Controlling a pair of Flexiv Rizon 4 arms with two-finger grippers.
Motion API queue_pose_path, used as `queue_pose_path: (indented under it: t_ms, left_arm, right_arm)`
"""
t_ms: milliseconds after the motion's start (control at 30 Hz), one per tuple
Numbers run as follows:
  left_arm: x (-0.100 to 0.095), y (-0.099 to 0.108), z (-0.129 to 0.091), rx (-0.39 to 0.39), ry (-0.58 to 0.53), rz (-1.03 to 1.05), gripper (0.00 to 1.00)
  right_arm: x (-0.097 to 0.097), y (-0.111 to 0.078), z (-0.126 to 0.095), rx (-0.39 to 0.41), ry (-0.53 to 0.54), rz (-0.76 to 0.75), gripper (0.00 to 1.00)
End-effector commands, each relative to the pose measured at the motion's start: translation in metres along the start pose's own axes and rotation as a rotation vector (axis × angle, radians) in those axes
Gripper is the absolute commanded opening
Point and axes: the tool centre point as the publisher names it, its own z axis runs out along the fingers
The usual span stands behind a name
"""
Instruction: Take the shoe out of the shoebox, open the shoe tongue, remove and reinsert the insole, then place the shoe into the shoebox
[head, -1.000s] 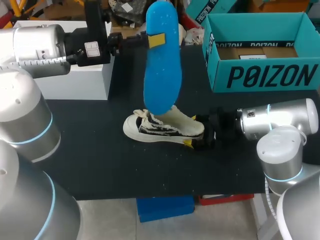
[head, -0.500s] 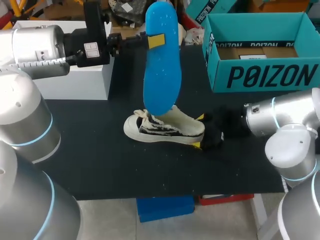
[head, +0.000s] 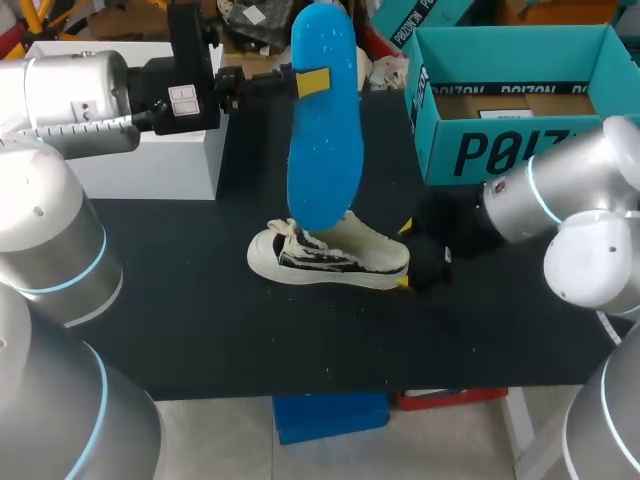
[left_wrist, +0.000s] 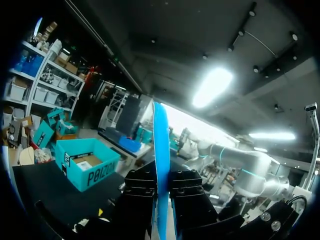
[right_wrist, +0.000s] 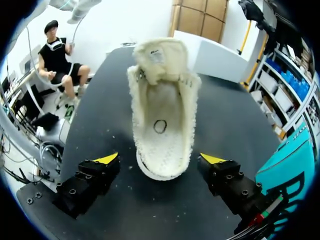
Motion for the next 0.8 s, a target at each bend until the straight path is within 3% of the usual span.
queue_pose_path:
  t_ms: [33, 533, 800]
  left_arm:
    - [0.001, 0.000, 0.000, -0.002, -0.003, 0.000, 0.00]
    - [0.001, 0.000, 0.000, -0.002, -0.003, 0.000, 0.00]
    - [0.001, 0.000, 0.000, -0.002, -0.003, 0.000, 0.00]
  right_arm:
    - [-0.001, 0.008, -0.005, 0.395, 0.001, 0.001, 1.00]
    - [-0.005, 0.025, -0.001, 0.640, 0.006, -0.049, 1.00]
    - [-0.004, 0.027, 0.005, 0.704, 0.008, -0.041, 1.00]
